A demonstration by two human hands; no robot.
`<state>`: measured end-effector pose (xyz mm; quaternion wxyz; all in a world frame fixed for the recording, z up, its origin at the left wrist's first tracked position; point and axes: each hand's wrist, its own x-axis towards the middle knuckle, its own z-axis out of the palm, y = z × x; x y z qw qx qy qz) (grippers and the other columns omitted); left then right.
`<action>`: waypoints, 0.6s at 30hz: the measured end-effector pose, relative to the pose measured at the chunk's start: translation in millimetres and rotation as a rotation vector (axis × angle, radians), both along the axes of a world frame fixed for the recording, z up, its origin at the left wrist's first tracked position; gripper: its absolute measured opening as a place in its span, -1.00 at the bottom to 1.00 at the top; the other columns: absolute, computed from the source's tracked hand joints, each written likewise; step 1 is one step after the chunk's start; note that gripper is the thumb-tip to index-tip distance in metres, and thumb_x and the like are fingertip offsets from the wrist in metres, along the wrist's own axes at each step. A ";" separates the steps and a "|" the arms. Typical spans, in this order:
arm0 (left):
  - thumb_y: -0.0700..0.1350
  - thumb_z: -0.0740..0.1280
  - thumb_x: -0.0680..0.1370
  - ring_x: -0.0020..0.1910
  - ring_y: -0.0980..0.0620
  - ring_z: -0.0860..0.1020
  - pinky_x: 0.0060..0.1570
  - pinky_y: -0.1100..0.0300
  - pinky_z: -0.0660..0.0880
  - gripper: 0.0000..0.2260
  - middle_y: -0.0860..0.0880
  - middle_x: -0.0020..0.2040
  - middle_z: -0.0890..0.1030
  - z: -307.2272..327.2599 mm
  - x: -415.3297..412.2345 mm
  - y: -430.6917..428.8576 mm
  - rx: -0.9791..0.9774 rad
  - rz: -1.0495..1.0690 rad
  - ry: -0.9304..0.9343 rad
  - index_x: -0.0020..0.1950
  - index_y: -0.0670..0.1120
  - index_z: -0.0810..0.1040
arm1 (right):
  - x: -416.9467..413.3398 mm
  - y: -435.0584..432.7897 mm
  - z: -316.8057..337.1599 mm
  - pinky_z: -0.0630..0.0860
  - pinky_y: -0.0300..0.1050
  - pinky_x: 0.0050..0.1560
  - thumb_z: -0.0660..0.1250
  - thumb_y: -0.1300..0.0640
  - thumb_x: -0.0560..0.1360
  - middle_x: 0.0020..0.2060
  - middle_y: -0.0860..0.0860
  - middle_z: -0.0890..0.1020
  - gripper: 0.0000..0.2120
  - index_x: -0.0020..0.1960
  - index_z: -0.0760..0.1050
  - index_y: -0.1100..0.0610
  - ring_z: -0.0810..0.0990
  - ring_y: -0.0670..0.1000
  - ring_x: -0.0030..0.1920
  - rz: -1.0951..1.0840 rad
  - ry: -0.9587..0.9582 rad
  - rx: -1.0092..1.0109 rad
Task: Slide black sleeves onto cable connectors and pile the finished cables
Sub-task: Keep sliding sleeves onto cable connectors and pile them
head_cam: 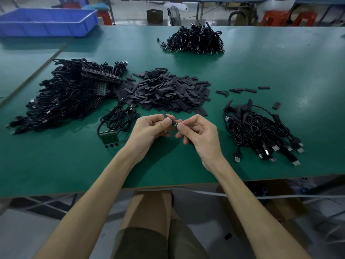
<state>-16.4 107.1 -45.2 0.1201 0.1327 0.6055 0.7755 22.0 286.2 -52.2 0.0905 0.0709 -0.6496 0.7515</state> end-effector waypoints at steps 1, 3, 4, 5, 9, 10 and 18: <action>-0.05 0.46 0.52 0.00 -0.07 0.66 -0.02 0.13 0.57 -0.83 -0.22 0.09 0.71 0.1 -0.2 -0.2 0.005 -0.005 -0.004 0.03 -0.11 0.71 | -0.2 0.3 -0.3 0.53 -0.22 -0.32 0.49 0.28 0.53 -0.09 0.09 0.76 -0.90 -0.11 0.59 0.19 0.70 0.03 -0.26 -0.001 0.003 -0.001; -0.06 0.45 0.53 0.01 -0.06 0.65 -0.01 0.14 0.57 -0.83 -0.23 0.11 0.70 0.0 -0.5 -1.2 0.014 -0.021 -0.001 0.05 -0.12 0.70 | -0.5 0.8 -1.0 0.52 -0.23 -0.33 0.49 0.27 0.53 -0.07 0.08 0.76 -0.90 -0.10 0.59 0.18 0.70 0.04 -0.25 0.002 -0.004 -0.006; -0.07 0.45 0.54 0.02 -0.06 0.65 0.00 0.14 0.57 -0.83 -0.23 0.13 0.70 -0.2 -0.7 -1.7 0.019 -0.031 0.006 0.06 -0.12 0.70 | -0.8 1.0 -1.1 0.52 -0.23 -0.33 0.49 0.27 0.54 -0.06 0.08 0.76 -0.91 -0.10 0.58 0.19 0.70 0.04 -0.26 0.004 -0.011 -0.009; -0.08 0.45 0.54 0.04 -0.07 0.65 0.02 0.13 0.56 -0.83 -0.23 0.14 0.69 -0.5 -0.9 -2.3 0.024 -0.041 0.013 0.08 -0.12 0.69 | -0.9 1.1 -1.3 0.51 -0.23 -0.34 0.48 0.27 0.54 -0.05 0.08 0.76 -0.91 -0.10 0.58 0.19 0.70 0.04 -0.27 0.006 -0.016 -0.012; -0.06 0.46 0.54 0.12 -0.10 0.66 0.05 0.12 0.53 -0.83 -0.22 0.20 0.67 -0.8 -1.7 -3.6 0.043 -0.090 0.027 0.10 -0.07 0.69 | -1.2 1.1 -2.3 0.51 -0.24 -0.35 0.46 0.29 0.55 -0.15 0.05 0.76 -0.93 -0.08 0.58 0.24 0.65 -0.04 -0.35 0.011 -0.029 -0.010; -0.05 0.46 0.54 0.13 -0.09 0.66 0.05 0.14 0.52 -0.82 -0.21 0.21 0.67 -0.7 -2.1 -4.0 0.049 -0.098 0.023 0.11 -0.06 0.69 | -1.3 1.3 -2.4 0.50 -0.25 -0.35 0.46 0.29 0.55 -0.21 0.04 0.75 -0.93 -0.07 0.59 0.26 0.63 -0.06 -0.38 0.016 -0.032 -0.006; -0.09 0.45 0.55 0.14 -0.08 0.66 0.02 0.21 0.54 -0.85 -0.20 0.21 0.67 -1.2 -2.9 -4.6 0.059 -0.106 0.011 0.10 -0.05 0.70 | -0.4 1.7 -1.7 0.50 -0.23 -0.33 0.47 0.25 0.55 -0.32 0.11 0.72 -0.93 -0.07 0.60 0.23 0.55 -0.05 -0.44 0.031 -0.045 0.024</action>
